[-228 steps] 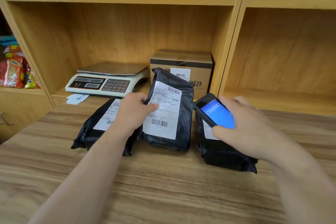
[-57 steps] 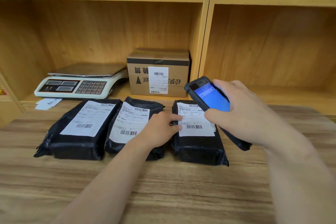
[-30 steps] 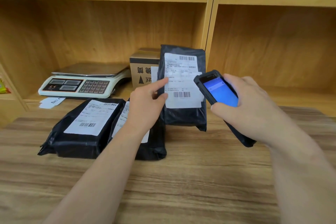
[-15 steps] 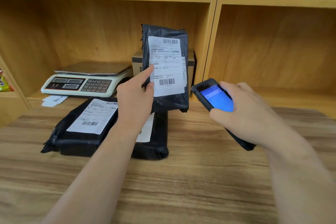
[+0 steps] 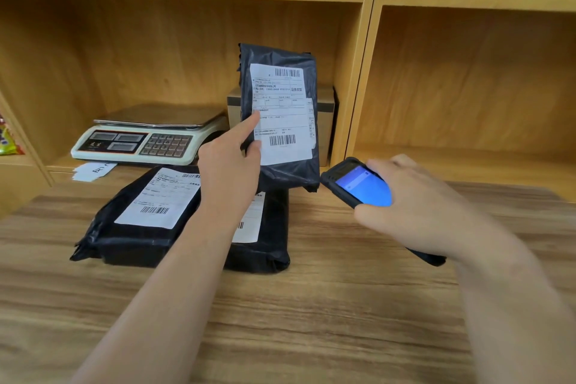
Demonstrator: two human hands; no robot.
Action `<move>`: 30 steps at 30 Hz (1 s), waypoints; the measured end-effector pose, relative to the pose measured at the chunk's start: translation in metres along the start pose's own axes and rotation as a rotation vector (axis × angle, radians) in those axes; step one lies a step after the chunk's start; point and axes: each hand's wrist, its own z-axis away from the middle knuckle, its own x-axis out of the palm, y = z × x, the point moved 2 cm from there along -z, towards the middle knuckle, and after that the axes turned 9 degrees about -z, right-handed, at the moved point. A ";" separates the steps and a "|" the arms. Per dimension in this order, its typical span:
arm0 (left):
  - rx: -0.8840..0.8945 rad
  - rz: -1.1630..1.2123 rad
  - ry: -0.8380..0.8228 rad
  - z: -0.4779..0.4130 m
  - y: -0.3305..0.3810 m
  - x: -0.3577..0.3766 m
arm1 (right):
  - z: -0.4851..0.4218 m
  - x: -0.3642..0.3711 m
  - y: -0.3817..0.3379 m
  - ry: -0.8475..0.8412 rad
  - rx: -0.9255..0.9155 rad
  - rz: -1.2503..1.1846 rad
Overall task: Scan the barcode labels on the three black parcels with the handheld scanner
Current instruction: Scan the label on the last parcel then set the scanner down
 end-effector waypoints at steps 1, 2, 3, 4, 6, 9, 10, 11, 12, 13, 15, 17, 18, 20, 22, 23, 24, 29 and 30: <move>0.001 0.004 0.001 0.000 0.000 0.000 | 0.000 0.000 0.000 -0.007 -0.002 0.002; 0.003 0.005 0.004 0.000 0.000 0.000 | 0.000 0.001 0.001 -0.014 -0.002 0.004; 0.003 0.007 0.007 0.000 0.000 0.000 | 0.000 0.001 0.001 -0.018 -0.002 0.006; 0.002 0.008 0.009 0.000 0.000 0.000 | 0.000 0.001 0.001 -0.023 0.000 0.007; 0.000 0.009 0.016 0.000 0.000 0.000 | 0.000 0.001 0.001 -0.035 0.003 0.008; 0.002 0.010 0.026 -0.001 -0.001 -0.001 | 0.000 0.002 0.002 -0.055 0.013 0.026; 0.003 0.006 0.026 -0.001 0.000 -0.001 | 0.000 0.002 0.003 -0.058 0.013 0.031; 0.003 0.000 0.024 0.000 0.001 -0.002 | -0.001 0.003 0.003 -0.057 0.012 0.032; 0.002 -0.006 0.022 0.000 0.002 -0.002 | -0.001 0.003 0.003 -0.053 0.011 0.026; 0.003 -0.007 0.022 0.001 0.003 -0.003 | -0.001 0.002 0.002 -0.046 0.009 0.016; 0.004 -0.006 0.027 0.002 0.004 -0.003 | -0.001 0.000 0.001 -0.029 0.005 0.001; 0.007 0.000 0.026 0.002 0.003 -0.003 | -0.001 -0.001 0.001 -0.019 0.004 -0.003; 0.010 0.004 0.025 0.002 0.003 -0.003 | -0.001 -0.002 0.001 -0.017 0.004 -0.003; 0.012 0.004 0.023 0.002 0.003 -0.002 | -0.001 -0.001 0.002 -0.016 0.004 -0.004; 0.016 0.003 0.022 0.003 0.002 -0.001 | -0.001 -0.001 0.002 -0.008 0.003 -0.001; 0.015 0.005 0.021 0.003 0.002 -0.001 | -0.001 -0.001 0.002 -0.004 0.002 0.000; 0.014 0.008 0.021 0.002 0.001 -0.001 | -0.001 -0.001 0.002 -0.001 0.001 -0.001; 0.017 0.006 0.036 0.001 0.000 0.000 | -0.002 0.001 0.002 -0.023 -0.005 0.003; 0.019 0.006 0.040 0.001 0.000 0.000 | -0.002 0.002 0.003 -0.027 -0.001 0.007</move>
